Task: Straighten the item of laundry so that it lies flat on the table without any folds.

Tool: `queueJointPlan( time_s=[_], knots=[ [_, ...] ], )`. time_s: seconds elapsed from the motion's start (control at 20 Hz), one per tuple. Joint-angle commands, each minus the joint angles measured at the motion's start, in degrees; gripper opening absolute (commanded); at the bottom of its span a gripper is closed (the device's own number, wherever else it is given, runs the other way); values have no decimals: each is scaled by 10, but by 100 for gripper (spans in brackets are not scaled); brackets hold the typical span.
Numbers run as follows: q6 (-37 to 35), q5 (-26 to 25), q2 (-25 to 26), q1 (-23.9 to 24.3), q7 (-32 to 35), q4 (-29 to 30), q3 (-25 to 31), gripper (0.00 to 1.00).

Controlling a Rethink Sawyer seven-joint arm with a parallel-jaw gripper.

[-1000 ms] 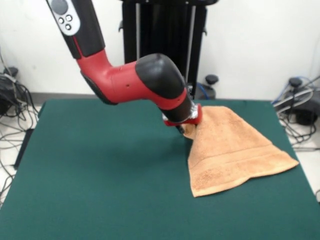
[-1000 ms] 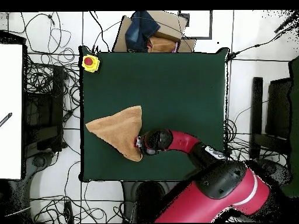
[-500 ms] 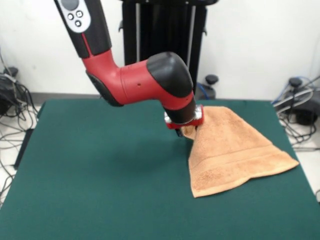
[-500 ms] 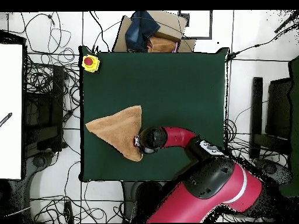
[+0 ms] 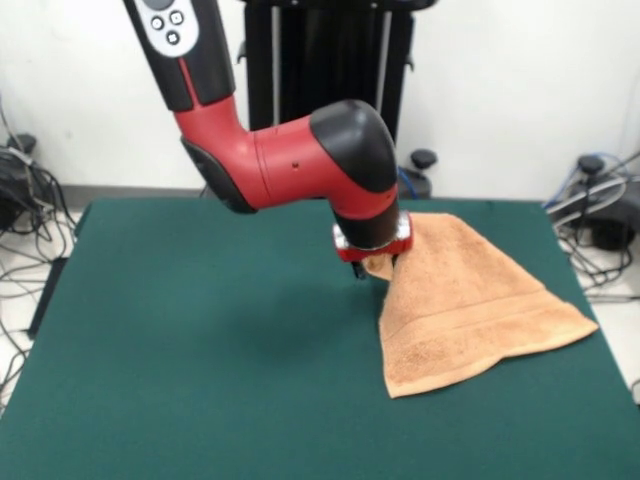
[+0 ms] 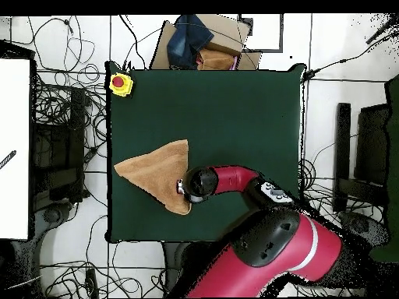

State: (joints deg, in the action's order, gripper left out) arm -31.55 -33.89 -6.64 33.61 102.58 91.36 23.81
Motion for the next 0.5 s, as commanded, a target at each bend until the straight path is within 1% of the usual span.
queueJointPlan(
  time_s=[0.05, 0.3, 0.5],
  knots=[
    [-63, -26, -1, -18, -52, -60, -29, 100],
    [-99, -15, 14, -15, -64, -76, -27, 100],
    [-121, -21, 7, -25, -52, -82, -40, 100]
  ],
)
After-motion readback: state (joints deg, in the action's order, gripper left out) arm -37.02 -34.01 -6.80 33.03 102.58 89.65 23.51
